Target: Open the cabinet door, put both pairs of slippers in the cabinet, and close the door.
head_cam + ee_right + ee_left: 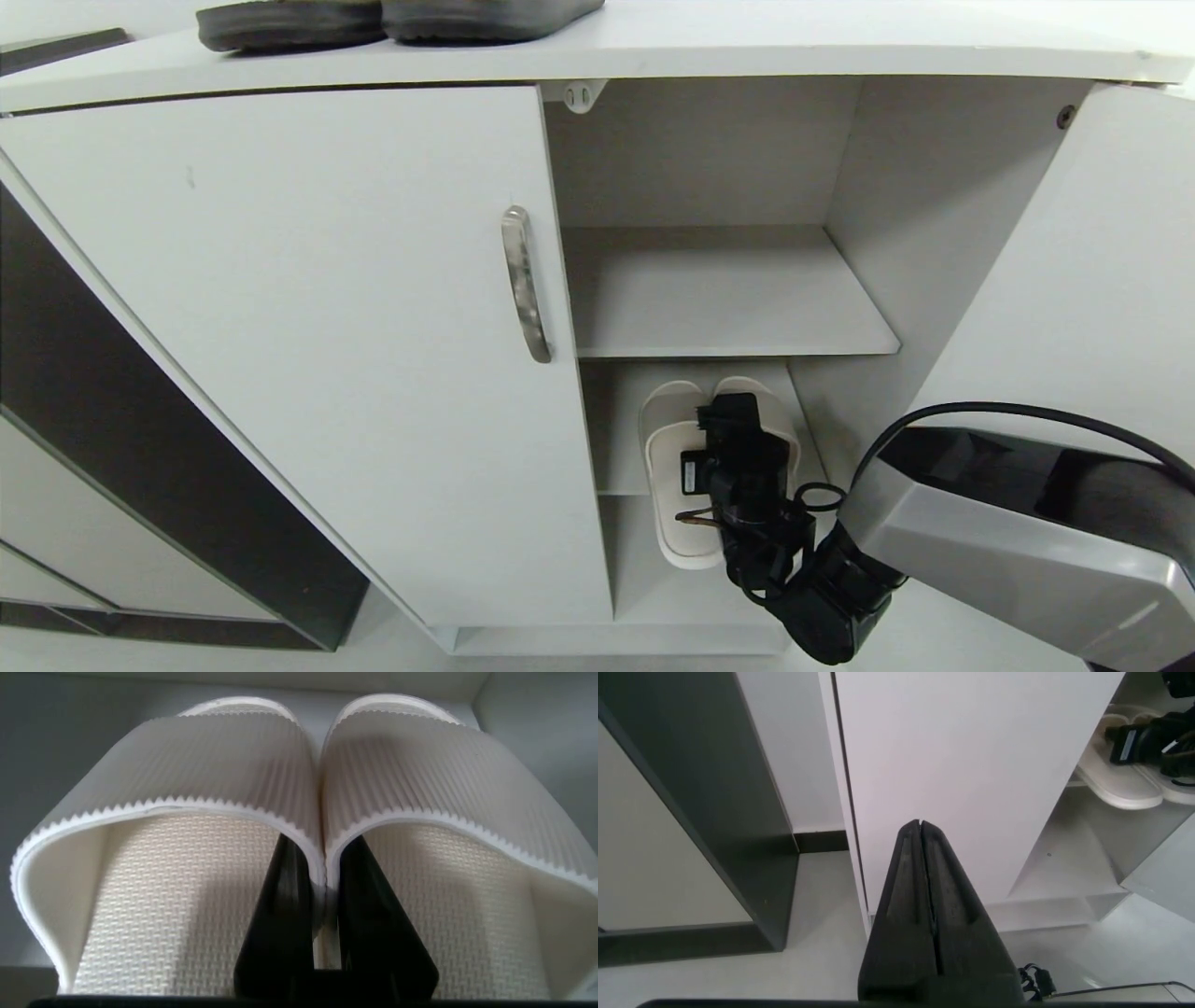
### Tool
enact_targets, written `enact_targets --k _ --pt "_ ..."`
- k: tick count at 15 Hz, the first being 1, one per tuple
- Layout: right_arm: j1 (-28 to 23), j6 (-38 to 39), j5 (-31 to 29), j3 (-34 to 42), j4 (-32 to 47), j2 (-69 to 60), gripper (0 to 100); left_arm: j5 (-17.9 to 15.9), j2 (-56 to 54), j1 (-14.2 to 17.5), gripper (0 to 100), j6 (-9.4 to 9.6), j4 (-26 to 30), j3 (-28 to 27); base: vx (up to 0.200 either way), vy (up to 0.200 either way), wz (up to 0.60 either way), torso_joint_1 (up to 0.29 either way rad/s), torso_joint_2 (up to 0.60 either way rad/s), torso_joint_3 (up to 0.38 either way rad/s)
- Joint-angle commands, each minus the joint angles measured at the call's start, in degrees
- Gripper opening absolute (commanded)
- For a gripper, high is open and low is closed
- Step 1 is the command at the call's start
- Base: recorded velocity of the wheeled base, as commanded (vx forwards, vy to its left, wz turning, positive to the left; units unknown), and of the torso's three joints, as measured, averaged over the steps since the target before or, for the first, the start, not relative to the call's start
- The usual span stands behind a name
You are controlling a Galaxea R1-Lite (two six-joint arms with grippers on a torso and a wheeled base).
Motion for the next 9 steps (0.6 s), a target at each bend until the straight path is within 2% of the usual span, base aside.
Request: enact_targets --k 1,4,9 --pt "-0.1 0.0 0.0 0.0 0.0 -0.3 0 0.0 0.1 0.0 0 0.02 0.0 0.0 0.0 0.0 0.0 0.0 0.0 0.0" --pt "-0.3 0.0 0.1 -0.4 0.2 0.9 0 0.0 0.0 0.0 0 0.02 0.0 0.0 0.0 0.0 0.0 0.0 0.0 0.0" --pt "-1.2 0.0 0.1 -5.5 0.9 3.8 0 0.0 0.1 0.0 0 0.02 0.0 0.0 0.0 0.0 0.0 0.0 0.0 0.0"
